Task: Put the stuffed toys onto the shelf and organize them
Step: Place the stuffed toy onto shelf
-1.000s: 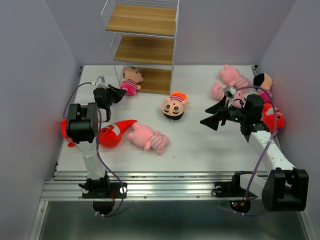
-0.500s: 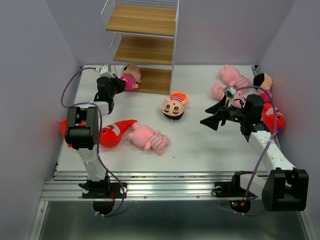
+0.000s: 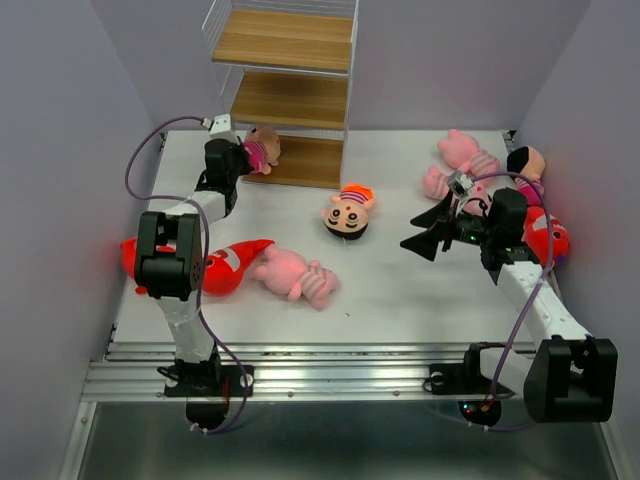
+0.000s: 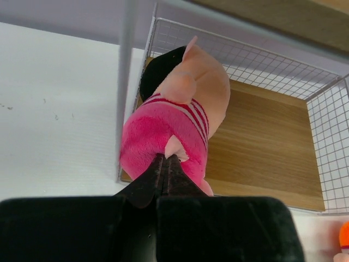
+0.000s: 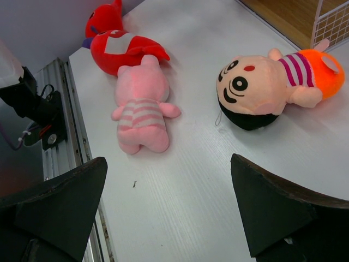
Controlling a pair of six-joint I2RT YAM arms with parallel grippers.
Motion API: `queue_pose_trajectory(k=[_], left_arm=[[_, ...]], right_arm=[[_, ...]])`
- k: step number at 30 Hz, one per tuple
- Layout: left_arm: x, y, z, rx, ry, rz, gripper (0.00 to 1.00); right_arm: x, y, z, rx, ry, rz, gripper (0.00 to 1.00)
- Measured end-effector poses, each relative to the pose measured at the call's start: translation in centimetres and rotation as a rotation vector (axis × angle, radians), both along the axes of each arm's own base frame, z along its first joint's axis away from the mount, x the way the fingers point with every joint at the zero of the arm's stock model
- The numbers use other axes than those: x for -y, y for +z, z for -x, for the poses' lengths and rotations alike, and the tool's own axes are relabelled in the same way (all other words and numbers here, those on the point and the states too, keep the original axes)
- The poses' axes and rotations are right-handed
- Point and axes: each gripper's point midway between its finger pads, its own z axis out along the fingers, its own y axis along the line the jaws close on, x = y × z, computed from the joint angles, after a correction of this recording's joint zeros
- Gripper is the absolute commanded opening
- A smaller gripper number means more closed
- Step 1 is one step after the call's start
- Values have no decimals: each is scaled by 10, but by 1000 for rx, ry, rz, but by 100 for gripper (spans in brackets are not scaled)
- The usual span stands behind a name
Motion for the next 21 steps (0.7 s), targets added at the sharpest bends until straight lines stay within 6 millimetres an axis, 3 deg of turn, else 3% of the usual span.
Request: queue_pose_trajectory(k=[11,21], left_arm=[[11,-11,7,-42,46,-213,0],[1,-12,-1,-83,120,-282,0]], right_arm=[[0,-1,1,-6,0,0,100],[0,-1,0,-4,0,1,100]])
